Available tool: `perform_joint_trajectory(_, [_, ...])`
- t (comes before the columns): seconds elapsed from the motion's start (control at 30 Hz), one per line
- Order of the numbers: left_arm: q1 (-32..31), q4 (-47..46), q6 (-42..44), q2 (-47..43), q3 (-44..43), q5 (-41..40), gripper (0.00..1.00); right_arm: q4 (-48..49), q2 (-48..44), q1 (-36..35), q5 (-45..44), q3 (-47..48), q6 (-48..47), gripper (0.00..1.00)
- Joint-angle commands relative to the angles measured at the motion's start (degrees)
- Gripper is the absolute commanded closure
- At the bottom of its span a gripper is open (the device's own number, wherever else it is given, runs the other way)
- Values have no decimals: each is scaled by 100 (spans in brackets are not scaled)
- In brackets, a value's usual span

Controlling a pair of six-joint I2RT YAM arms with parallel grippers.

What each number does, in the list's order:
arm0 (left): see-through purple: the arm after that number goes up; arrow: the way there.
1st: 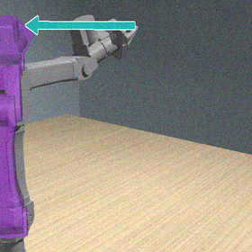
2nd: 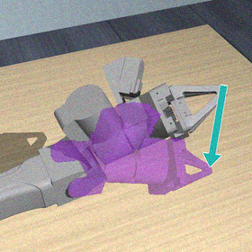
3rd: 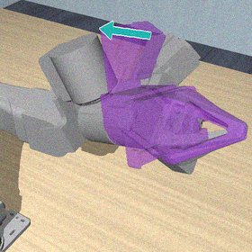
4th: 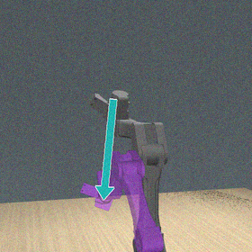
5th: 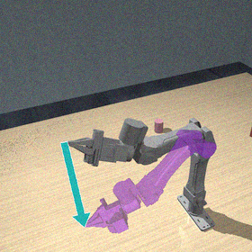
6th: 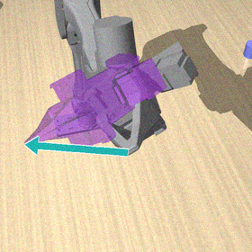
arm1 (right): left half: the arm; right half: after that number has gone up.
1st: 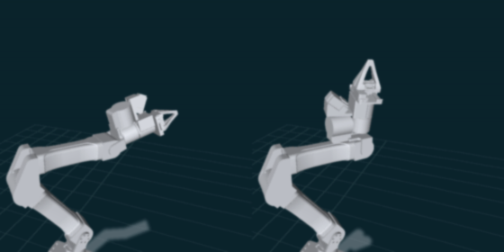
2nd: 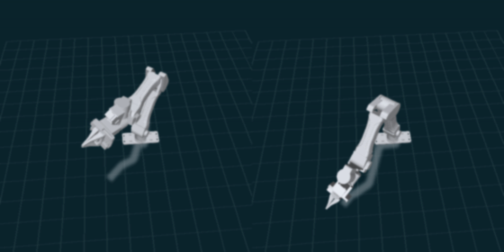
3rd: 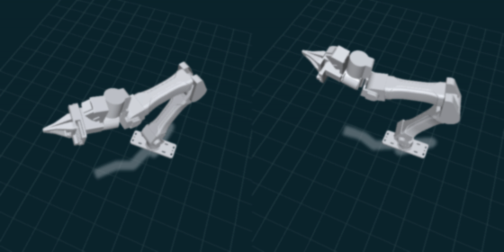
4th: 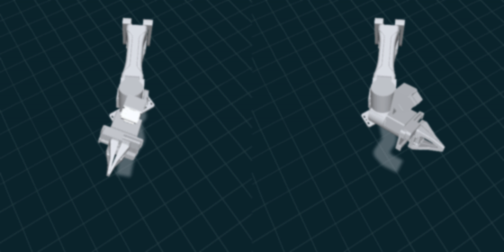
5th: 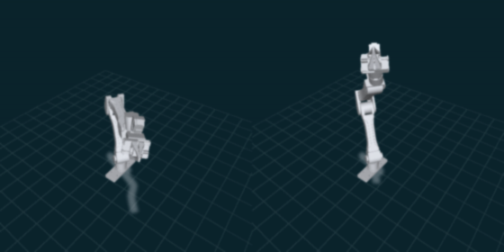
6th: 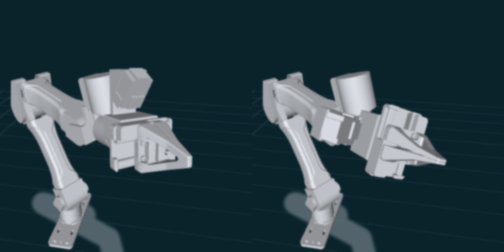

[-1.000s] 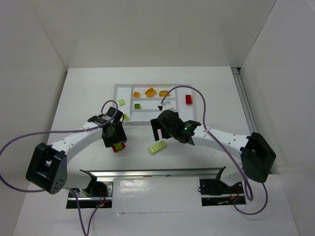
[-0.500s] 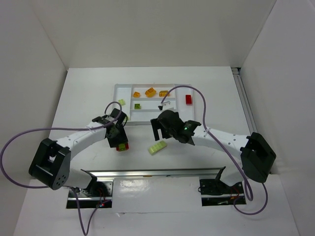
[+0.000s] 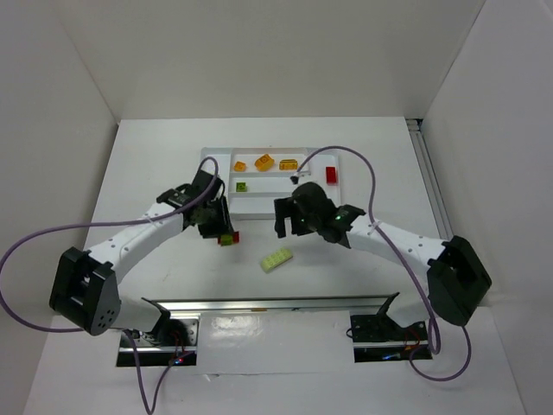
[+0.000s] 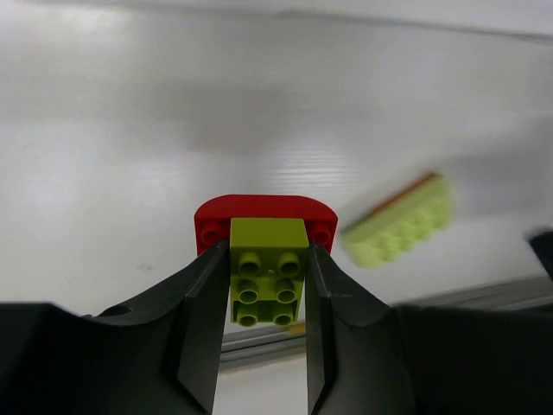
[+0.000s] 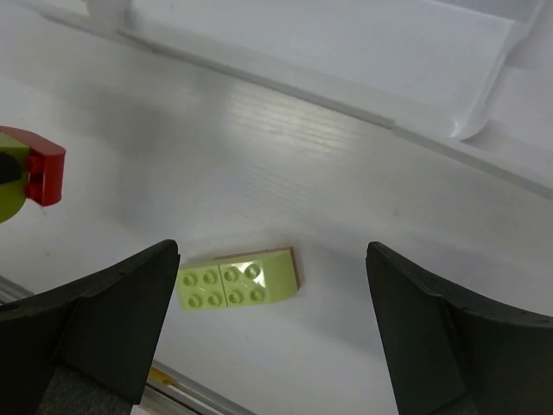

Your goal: Sort the legos into containers by color

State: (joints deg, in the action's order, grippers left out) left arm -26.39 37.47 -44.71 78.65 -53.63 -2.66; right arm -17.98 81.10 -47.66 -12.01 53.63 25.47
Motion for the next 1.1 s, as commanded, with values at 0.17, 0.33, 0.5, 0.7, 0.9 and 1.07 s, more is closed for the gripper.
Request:
perform_joint_trajectory(0.17, [257, -460, 1903, 211, -1966, 2531, 100, 1464, -1255, 1593, 3300, -398, -130, 4])
perform_joint_trajectory(0.33, [257, -1322, 1975, 633, -2204, 3737, 100, 1692, -1369, 1856, 3987, -221, 1, 4])
perform_joint_trajectory(0.5, [257, -1795, 1914, 976, -2459, 4324, 100, 2095, -1632, 2190, 4373, -221, 273, 4])
perform_joint_trajectory(0.7, [257, -1849, 1852, 1117, -2679, 4379, 100, 2167, -1335, 2261, 4488, -116, 510, 6])
perform_joint_trajectory(0.9, [257, -1902, 1799, 1117, -2627, 4379, 100, 2200, -1053, 2208, 4408, 25, 642, 11])
perform_joint_trajectory(1.07, [257, -1902, 1799, 1117, -2627, 4317, 100, 2281, -921, 2077, 4409, 25, 722, 16])
